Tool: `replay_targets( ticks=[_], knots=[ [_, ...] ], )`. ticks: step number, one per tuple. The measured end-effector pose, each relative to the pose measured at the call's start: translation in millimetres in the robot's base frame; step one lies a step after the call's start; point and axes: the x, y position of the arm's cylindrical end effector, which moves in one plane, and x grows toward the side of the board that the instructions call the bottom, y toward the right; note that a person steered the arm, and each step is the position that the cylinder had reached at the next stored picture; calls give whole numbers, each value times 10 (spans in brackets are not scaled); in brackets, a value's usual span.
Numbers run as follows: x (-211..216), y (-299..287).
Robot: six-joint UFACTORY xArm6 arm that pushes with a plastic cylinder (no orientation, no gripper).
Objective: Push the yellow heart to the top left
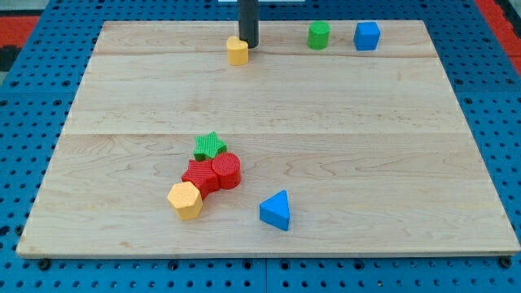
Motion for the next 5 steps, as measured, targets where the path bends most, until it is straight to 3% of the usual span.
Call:
replay_targets(
  ticks=[1, 3, 5],
  knots=[
    [69, 622],
    [-43, -1120],
    [336, -692]
  ],
)
